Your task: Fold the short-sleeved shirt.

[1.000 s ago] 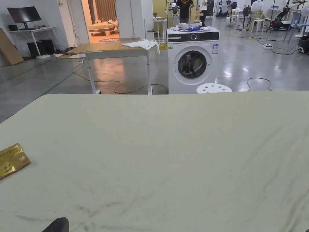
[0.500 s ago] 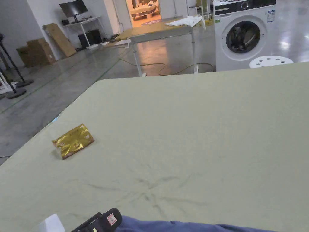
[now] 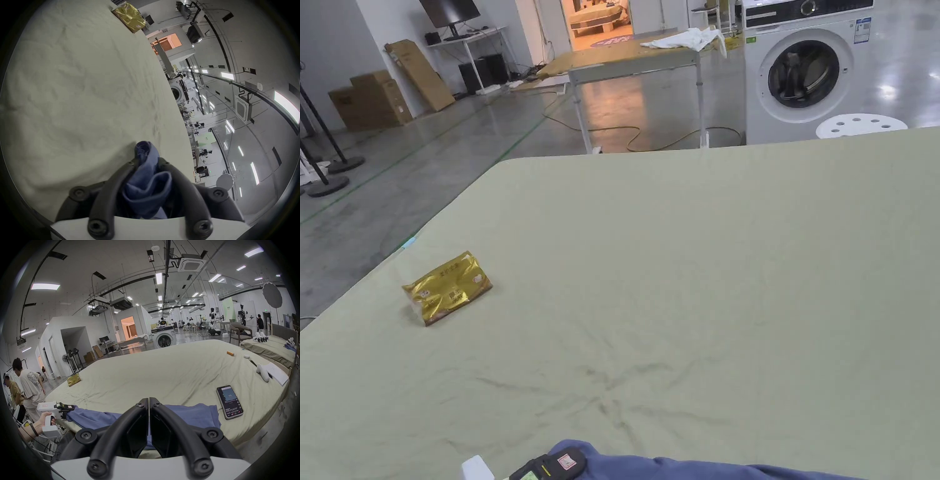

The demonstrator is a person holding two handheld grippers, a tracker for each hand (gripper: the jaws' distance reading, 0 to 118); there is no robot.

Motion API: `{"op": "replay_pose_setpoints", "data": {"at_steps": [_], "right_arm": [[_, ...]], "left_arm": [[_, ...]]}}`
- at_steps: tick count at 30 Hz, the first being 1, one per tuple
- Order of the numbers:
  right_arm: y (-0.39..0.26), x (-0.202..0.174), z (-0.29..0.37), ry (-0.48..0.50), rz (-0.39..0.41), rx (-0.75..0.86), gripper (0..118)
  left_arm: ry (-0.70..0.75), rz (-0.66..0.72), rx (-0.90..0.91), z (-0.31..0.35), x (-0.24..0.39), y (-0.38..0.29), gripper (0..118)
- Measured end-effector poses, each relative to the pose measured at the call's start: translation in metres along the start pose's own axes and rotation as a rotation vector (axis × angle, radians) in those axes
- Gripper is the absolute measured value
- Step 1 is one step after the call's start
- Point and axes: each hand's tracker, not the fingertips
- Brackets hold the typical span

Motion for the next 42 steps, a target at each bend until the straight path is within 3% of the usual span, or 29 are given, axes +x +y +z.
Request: {"op": "replay_pose_setpoints", "data": {"at_steps": [3, 5, 9, 13, 16, 19, 22, 26, 32, 34, 35, 36, 37, 39, 41, 42], "right_arm": [[-0.001, -0.001, -0.002, -0.006, -0.002, -0.013, 0], [0.000, -0.002, -0.003, 0.000, -0.005, -0.018, 0], [-0.001, -0.003, -0.006, 0.007, 0.002, -0.024, 0], [-0.004, -0.001, -0.009, 0.023, -0.011, -0.027, 0], [-0.006, -0.003, -0.009, 0.026, -0.008, -0.030, 0], [-0.006, -0.004, -0.008, 0.036, -0.004, -0.028, 0], [-0.004, -0.008, -0.005, 0.038, 0.011, -0.018, 0], [-0.007, -0.008, 0.001, 0.032, 0.012, -0.014, 0], [-0.015, 0.003, 0.012, 0.013, -0.022, -0.036, 0], [-0.014, 0.006, 0.013, 0.014, -0.028, -0.041, 0], [-0.014, 0.007, 0.013, 0.010, -0.026, -0.044, 0], [-0.014, 0.009, 0.012, 0.004, -0.022, -0.048, 0], [-0.015, 0.010, 0.011, 0.000, -0.022, -0.049, 0], [-0.016, 0.011, 0.010, 0.002, -0.036, -0.049, 0], [-0.016, 0.012, 0.011, 0.008, -0.049, -0.049, 0], [-0.017, 0.015, 0.011, 0.011, -0.052, -0.047, 0]], "left_arm": [[-0.033, 0.098, 0.039, 0.009, -0.002, 0.004, 8], [-0.023, 0.077, 0.072, 0.023, 0.007, 0.010, 6], [-0.013, -0.078, 0.172, 0.057, 0.037, 0.027, 6], [0.190, -0.336, 0.224, 0.077, 0.082, 0.037, 6], [0.154, -0.507, 0.154, 0.076, 0.114, 0.015, 6], [0.095, -0.561, 0.108, 0.060, 0.144, -0.022, 6], [0.006, -0.633, 0.015, 0.027, 0.166, -0.072, 6], [-0.002, -0.771, -0.184, -0.035, 0.183, -0.131, 7], [0.023, -0.814, -0.275, -0.091, 0.192, -0.179, 8], [-0.010, -0.818, -0.291, -0.095, 0.194, -0.180, 23], [-0.033, -0.821, -0.298, -0.092, 0.195, -0.178, 39], [-0.050, -0.817, -0.276, -0.085, 0.195, -0.174, 64], [-0.052, -0.818, -0.235, -0.077, 0.196, -0.171, 73], [-0.055, -0.795, -0.197, -0.065, 0.192, -0.159, 66], [-0.048, -0.721, -0.169, -0.056, 0.184, -0.145, 36], [-0.042, -0.683, -0.162, -0.056, 0.179, -0.141, 12]]}}
